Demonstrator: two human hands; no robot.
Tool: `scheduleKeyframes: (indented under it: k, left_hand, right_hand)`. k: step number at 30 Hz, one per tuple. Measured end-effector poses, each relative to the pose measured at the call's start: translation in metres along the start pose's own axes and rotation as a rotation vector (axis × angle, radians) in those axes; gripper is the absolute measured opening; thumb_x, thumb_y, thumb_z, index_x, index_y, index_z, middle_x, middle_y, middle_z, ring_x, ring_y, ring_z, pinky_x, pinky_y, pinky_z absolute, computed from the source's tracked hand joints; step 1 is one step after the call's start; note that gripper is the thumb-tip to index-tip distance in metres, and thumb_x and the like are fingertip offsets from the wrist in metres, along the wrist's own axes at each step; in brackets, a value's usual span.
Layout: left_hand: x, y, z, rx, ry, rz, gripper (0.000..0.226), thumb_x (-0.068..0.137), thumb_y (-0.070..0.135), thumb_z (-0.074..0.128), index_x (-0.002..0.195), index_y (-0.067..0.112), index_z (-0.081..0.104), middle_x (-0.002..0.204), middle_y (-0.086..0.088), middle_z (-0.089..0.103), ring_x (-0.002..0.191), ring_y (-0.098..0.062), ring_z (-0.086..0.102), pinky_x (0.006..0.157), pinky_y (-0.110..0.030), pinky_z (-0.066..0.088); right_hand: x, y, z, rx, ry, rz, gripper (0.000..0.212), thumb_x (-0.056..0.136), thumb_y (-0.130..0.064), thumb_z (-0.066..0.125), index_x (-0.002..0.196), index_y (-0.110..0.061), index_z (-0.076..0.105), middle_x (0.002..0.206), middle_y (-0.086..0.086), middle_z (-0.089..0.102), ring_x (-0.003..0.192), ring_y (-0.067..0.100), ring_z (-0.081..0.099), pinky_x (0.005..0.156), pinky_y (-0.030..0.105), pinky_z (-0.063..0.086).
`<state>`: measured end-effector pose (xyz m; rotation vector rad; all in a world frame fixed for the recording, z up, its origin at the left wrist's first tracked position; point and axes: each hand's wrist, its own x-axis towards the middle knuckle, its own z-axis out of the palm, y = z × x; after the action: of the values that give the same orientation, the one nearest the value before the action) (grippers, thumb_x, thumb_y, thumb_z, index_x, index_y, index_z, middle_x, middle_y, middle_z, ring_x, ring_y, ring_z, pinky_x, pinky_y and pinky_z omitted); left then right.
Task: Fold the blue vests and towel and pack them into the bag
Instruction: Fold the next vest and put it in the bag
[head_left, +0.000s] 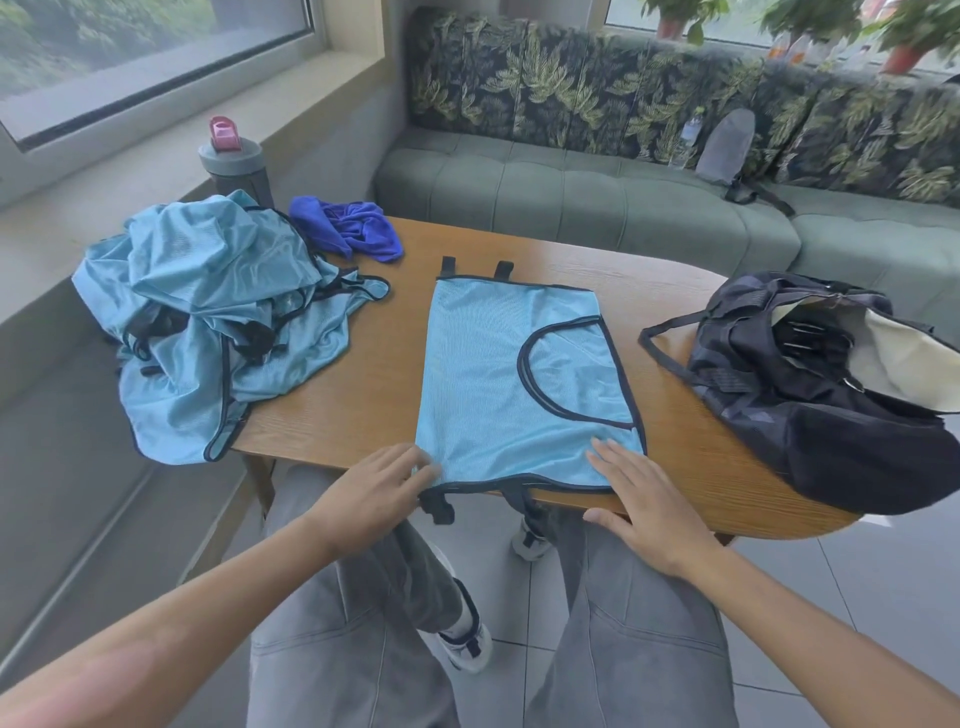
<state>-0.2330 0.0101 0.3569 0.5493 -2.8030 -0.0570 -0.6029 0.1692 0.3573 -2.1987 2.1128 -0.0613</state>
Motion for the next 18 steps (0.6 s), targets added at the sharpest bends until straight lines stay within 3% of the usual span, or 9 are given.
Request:
scheduleKeyframes:
  k: [3,5,8,10,12,15,18]
  left_hand:
    - [0.006,0.005,0.007,0.057,0.096,-0.014,0.043,0.072,-0.014,0.064,0.109,0.009,0.062,0.102,-0.006,0.054,0.088,-0.026,0.051,0.082,-0.034,0.046]
    - [0.008,0.01,0.01,0.068,0.142,-0.013,0.039,0.074,-0.014,0.065,0.107,0.007,0.064,0.101,-0.007,0.056,0.088,-0.028,0.053,0.082,-0.034,0.046]
    - [0.005,0.012,0.008,0.047,0.152,0.009,0.031,0.082,-0.009,0.064,0.109,0.007,0.066,0.108,-0.008,0.059,0.103,-0.03,0.058,0.088,-0.038,0.049]
    - [0.004,0.009,0.002,-0.011,0.117,0.012,0.025,0.087,-0.006,0.063,0.107,0.008,0.065,0.111,-0.005,0.061,0.11,-0.029,0.058,0.088,-0.039,0.051]
    - [0.004,0.009,-0.007,-0.088,0.05,-0.015,0.018,0.091,-0.002,0.057,0.104,0.008,0.064,0.108,-0.003,0.063,0.109,-0.027,0.059,0.086,-0.04,0.052]
    - [0.005,0.014,-0.02,-0.274,-0.032,-0.144,0.026,0.095,0.021,0.039,0.101,0.008,0.061,0.1,0.0,0.062,0.097,-0.022,0.058,0.081,-0.039,0.05]
    - [0.01,0.026,-0.035,-0.483,-0.048,-0.303,0.036,0.093,0.04,0.037,0.096,0.012,0.06,0.089,0.002,0.06,0.083,-0.018,0.056,0.075,-0.042,0.048]
  right_hand:
    - [-0.005,0.003,0.002,-0.014,0.025,-0.023,0.078,0.098,-0.072,0.029,0.161,-0.027,0.02,0.167,-0.013,0.01,0.155,0.005,0.005,0.124,0.028,0.007]
    - [-0.012,0.003,0.004,-0.004,0.109,-0.044,0.07,0.1,-0.062,0.037,0.158,-0.023,0.032,0.164,-0.009,0.027,0.153,0.009,0.019,0.123,0.032,0.02]
    - [-0.023,0.007,0.011,0.007,0.233,-0.117,0.06,0.095,-0.026,0.07,0.15,-0.019,0.047,0.157,-0.005,0.043,0.146,0.012,0.037,0.116,0.037,0.035]
    - [-0.029,0.01,0.012,0.038,0.275,-0.141,0.064,0.086,-0.006,0.078,0.145,-0.016,0.056,0.153,-0.005,0.049,0.143,0.012,0.044,0.115,0.034,0.039]
    - [-0.035,0.011,0.008,0.059,0.311,-0.171,0.057,0.087,0.005,0.071,0.14,-0.015,0.061,0.149,-0.005,0.054,0.139,0.011,0.049,0.115,0.029,0.039]
    - [-0.043,0.015,-0.001,0.048,0.359,-0.176,0.047,0.092,-0.001,0.044,0.129,-0.014,0.07,0.136,-0.002,0.065,0.126,0.014,0.061,0.11,0.022,0.041]
    - [-0.048,0.014,-0.011,0.191,0.389,0.038,0.042,0.092,0.005,0.051,0.121,-0.017,0.073,0.118,-0.002,0.073,0.108,0.018,0.07,0.098,0.015,0.044]
